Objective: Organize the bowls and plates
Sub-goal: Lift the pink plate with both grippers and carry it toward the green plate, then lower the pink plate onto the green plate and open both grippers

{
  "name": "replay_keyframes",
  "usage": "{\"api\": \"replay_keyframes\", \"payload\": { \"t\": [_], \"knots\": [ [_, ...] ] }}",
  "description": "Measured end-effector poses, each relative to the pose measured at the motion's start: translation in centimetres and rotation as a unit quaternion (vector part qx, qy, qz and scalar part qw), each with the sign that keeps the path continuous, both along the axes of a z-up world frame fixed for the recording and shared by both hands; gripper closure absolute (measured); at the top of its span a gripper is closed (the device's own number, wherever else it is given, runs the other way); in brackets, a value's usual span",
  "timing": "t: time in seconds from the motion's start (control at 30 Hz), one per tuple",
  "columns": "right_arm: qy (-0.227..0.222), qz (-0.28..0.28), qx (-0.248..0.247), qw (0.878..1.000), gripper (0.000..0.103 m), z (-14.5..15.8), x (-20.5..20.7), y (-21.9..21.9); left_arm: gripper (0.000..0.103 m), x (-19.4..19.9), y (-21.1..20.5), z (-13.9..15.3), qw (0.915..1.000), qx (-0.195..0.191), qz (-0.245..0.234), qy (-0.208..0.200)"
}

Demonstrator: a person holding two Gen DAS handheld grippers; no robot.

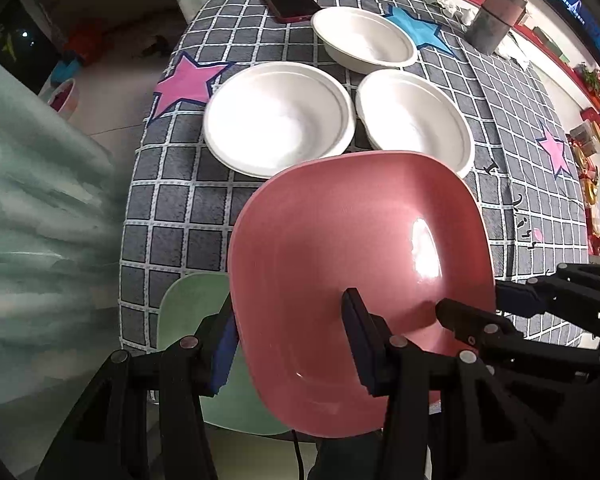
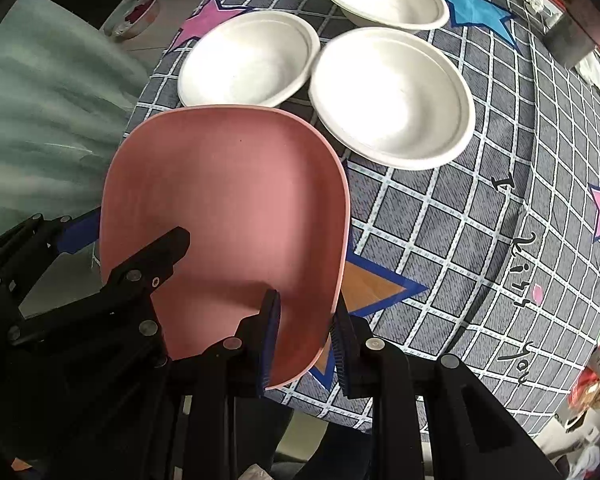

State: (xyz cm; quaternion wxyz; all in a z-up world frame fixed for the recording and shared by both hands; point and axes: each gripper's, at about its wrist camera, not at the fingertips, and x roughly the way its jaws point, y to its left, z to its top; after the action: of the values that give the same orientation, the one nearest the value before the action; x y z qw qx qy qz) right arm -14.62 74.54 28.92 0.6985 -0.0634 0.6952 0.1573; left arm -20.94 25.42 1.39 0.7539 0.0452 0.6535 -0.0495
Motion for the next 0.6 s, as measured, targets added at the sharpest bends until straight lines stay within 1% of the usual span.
{"api": "replay_keyframes", "payload": {
  "t": [0.1,0.17,0.33,0.5,0.6],
  "knots": [
    [-0.002,0.003,0.0,1.0,0.076,1.0,1.2,1.8,0.051,-0.1,0.8,0.1,1.0,0.002,0.004,0.0],
    [-0.002,0.006,0.001,1.0,0.076,1.8,1.3,2.9,0.051,-0.2,1.4,0.1,1.0,0.004,0.007,0.0],
    [0.008,0.02,0.007,1.0,0.076,3.1,2.2,6.8,0.051,-0.7,3.4,-0.3,0.9997,0.016,0.02,0.006],
    [0.05,0.048,0.027,0.997,0.076,2.9,4.0,10.8,0.051,-1.5,6.2,-1.0,0.9988,0.028,0.036,0.02],
    [0.071,0.072,0.034,0.994,0.076,2.4,4.7,13.0,0.05,-1.9,7.5,-1.6,0.9982,0.037,0.036,0.028]
  ]
}}
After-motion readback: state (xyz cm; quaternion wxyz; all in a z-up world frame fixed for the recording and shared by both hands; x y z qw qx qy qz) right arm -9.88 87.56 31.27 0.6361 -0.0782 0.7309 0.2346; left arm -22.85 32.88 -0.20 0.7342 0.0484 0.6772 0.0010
